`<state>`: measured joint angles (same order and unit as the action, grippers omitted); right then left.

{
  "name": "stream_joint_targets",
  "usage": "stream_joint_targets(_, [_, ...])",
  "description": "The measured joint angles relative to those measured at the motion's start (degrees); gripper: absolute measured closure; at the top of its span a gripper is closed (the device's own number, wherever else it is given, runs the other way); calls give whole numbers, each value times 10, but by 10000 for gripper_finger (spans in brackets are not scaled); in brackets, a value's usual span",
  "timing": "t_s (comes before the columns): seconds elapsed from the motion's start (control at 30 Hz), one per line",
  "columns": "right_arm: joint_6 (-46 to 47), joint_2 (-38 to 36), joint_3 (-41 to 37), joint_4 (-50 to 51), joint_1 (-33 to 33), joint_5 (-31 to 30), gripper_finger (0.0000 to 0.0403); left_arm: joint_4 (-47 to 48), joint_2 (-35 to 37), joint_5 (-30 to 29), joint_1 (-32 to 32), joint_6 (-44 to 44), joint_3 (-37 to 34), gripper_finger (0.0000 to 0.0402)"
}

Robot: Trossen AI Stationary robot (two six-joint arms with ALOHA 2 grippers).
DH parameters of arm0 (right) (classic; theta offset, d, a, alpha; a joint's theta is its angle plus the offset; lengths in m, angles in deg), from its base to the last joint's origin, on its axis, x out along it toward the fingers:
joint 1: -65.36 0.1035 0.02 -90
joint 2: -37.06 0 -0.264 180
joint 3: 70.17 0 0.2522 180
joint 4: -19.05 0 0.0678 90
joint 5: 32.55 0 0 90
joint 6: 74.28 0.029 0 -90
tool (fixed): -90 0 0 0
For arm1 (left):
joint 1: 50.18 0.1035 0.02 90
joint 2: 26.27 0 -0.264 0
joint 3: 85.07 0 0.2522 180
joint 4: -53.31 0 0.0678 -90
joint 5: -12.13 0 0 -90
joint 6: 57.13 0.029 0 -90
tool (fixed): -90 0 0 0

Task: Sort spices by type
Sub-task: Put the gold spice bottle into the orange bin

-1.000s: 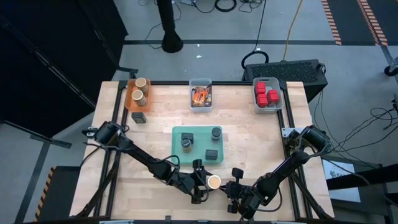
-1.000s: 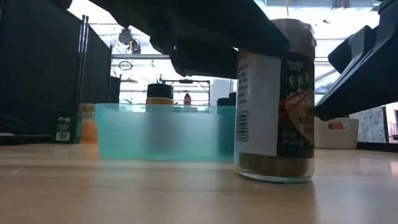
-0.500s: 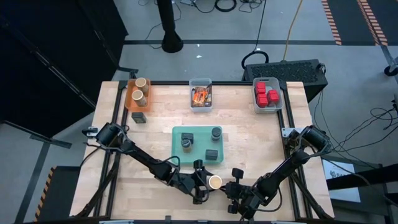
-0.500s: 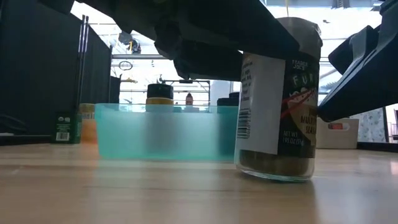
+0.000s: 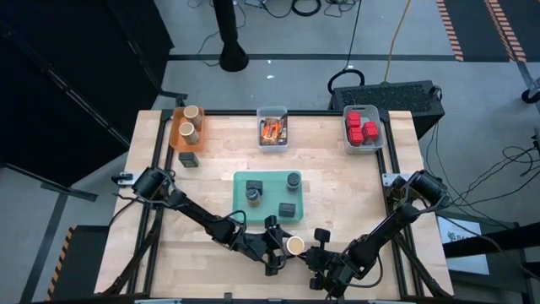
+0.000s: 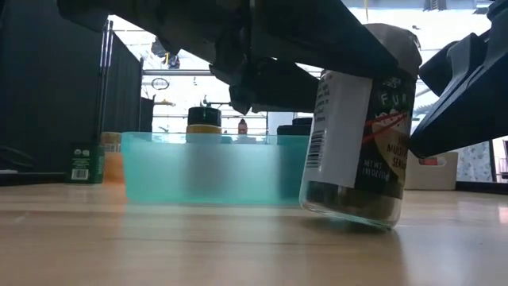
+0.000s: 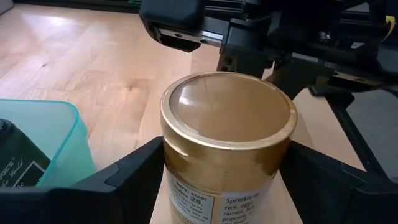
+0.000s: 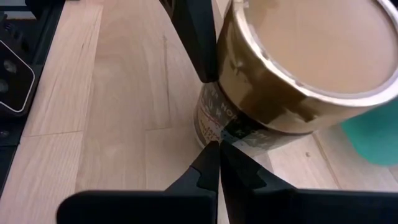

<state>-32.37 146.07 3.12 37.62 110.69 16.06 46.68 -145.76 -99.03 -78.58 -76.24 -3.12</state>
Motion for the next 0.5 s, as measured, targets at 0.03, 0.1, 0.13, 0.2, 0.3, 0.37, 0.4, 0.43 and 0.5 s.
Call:
stream_joint_targets(0.03, [2, 0, 0, 0, 0, 0, 403, 1, 0, 2, 0, 0, 0, 106])
stream_joint_targets(0.1, [3, 0, 0, 1, 1, 0, 403, 1, 0, 5, 0, 4, 0, 106])
stream_joint_targets(0.13, [3, 0, 0, 1, 1, 0, 403, 0, 0, 5, -1, 9, 0, 106])
stream_joint_targets(0.2, [3, 0, 1, 0, 1, 0, 403, 1, 3, -4, -6, 27, 0, 106])
stream_joint_targets(0.3, [5, -3, 1, 7, 2, 0, 403, 1, 5, -30, -10, 25, 0, 106])
stream_joint_targets(0.37, [17, -10, 1, 28, 5, 0, 403, 5, 4, -38, -11, 11, -1, 106])
stream_joint_targets(0.4, [25, -15, 1, 38, 5, 0, 403, 5, 4, -38, -12, 4, -1, 106])
stream_joint_targets(0.43, [33, -20, 2, 51, 5, 0, 403, 7, 4, -37, -12, -2, 0, 106])
stream_joint_targets(0.5, [51, -27, 2, 71, 5, -4, 403, 18, 5, -40, -15, -12, 0, 106])
